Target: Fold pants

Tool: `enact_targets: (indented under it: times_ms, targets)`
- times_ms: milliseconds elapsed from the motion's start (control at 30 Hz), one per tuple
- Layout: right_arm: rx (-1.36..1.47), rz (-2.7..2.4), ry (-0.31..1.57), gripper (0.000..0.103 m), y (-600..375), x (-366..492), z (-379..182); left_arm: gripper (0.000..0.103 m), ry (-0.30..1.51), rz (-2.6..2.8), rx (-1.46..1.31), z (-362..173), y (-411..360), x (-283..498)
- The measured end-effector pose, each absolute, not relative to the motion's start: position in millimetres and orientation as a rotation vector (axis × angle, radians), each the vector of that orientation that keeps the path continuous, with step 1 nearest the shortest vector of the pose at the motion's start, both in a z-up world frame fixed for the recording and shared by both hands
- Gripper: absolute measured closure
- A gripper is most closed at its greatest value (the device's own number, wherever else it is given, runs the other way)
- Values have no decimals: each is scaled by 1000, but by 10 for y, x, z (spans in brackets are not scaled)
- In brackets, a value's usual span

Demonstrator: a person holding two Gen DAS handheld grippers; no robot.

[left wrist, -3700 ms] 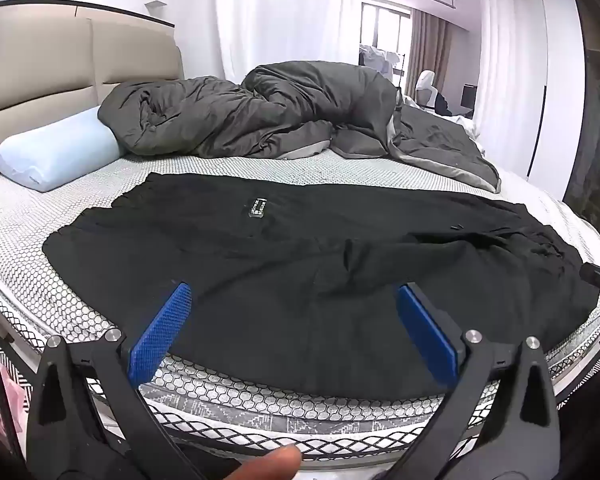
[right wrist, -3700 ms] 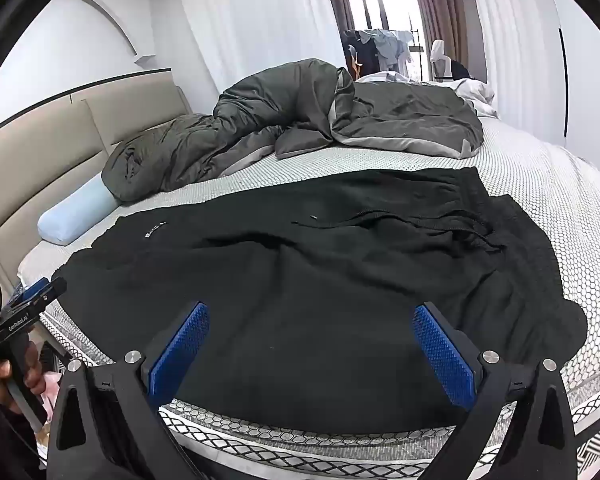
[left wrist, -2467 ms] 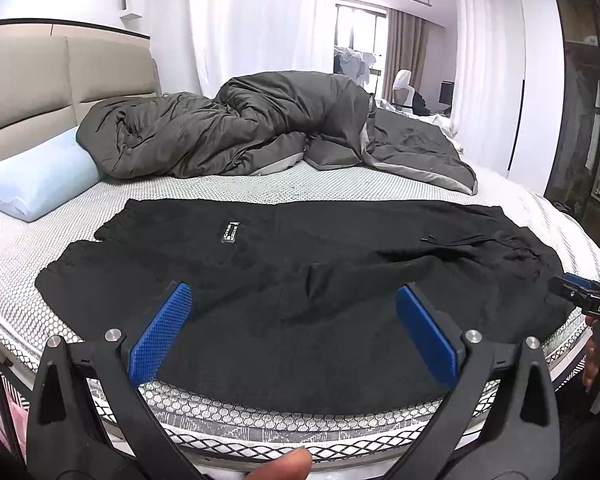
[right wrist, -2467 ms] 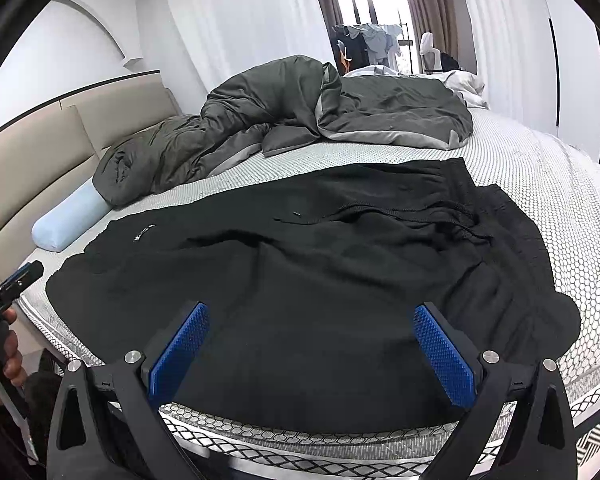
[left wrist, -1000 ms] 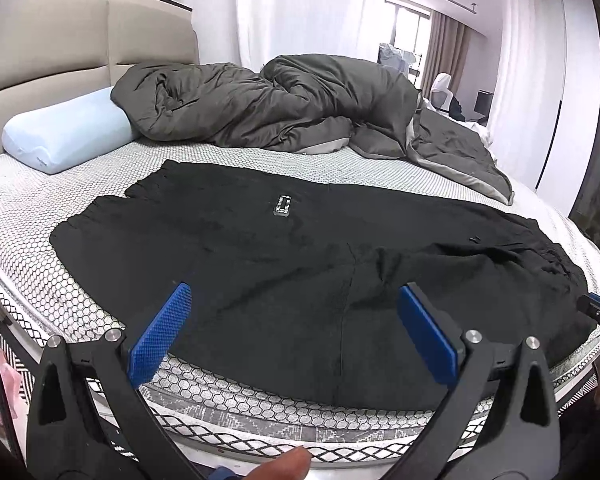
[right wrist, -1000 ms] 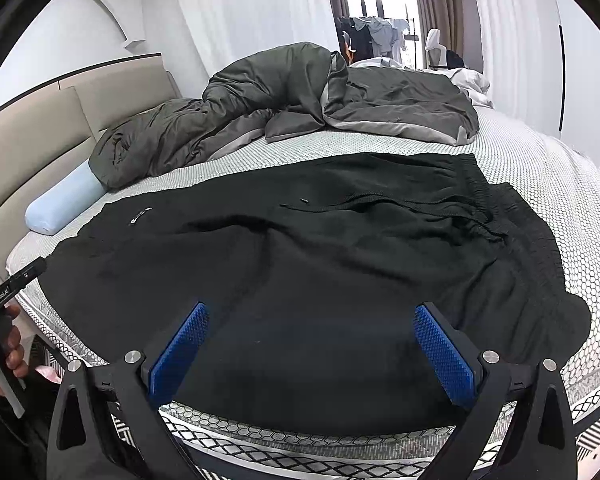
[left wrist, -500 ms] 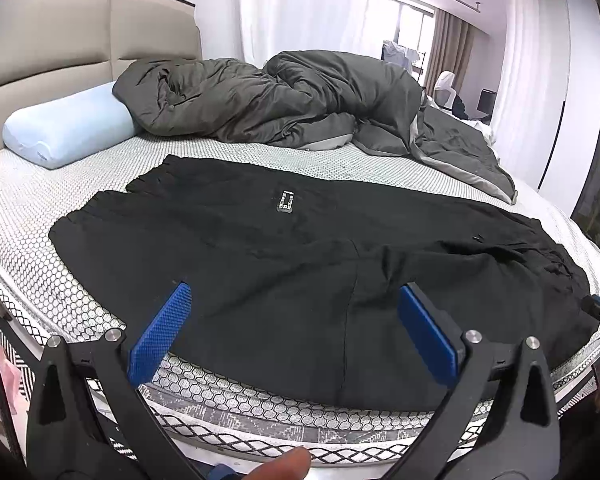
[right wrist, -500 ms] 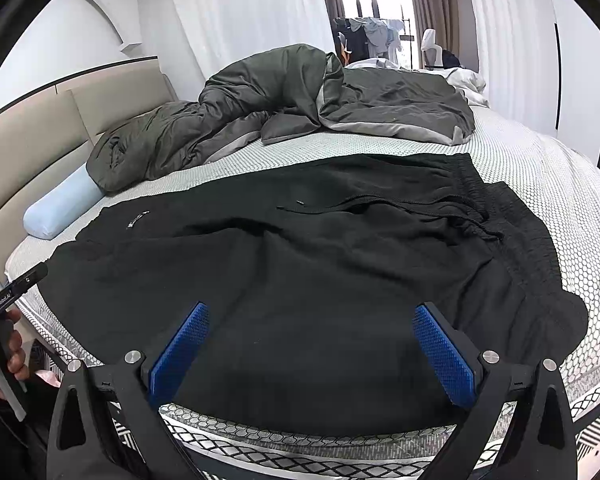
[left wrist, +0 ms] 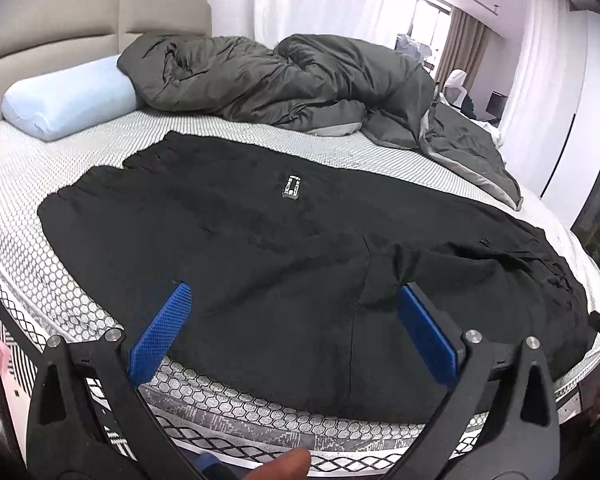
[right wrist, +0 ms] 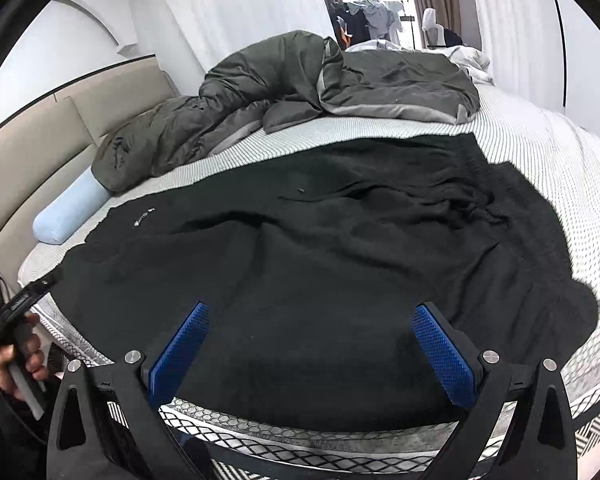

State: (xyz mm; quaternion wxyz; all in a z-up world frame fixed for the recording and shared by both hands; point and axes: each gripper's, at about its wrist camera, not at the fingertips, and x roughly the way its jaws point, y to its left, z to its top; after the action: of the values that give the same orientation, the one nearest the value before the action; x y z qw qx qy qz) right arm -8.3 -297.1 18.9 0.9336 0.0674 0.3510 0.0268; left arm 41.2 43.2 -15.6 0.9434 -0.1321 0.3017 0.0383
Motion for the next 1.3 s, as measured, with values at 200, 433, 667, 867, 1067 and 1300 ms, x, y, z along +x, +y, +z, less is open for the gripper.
enact_targets:
  times_ms: [200,433,667,867,1067,1300]
  targets:
    - [58,-26,726,0,-3334,-12,417,1,629,92,-281,-208,466,484]
    - [154,-219,742,0,-4049,-209,364,1,660,93,-260,-305,467,534]
    - [339,-215,735,0,-4503,-548,262,1,661,112,-280,-406,521,566]
    - [554,-154,776,25,-4745,-444,-134,1,700,140,-356,-572,712,535]
    - [619,-209,699,71,-4860,-326,-85,1,667,192,-387,-473,1024,477]
    - [569,-335,699,85,-5048,-369,-65,1,684,273,-434,-512,1457,436]
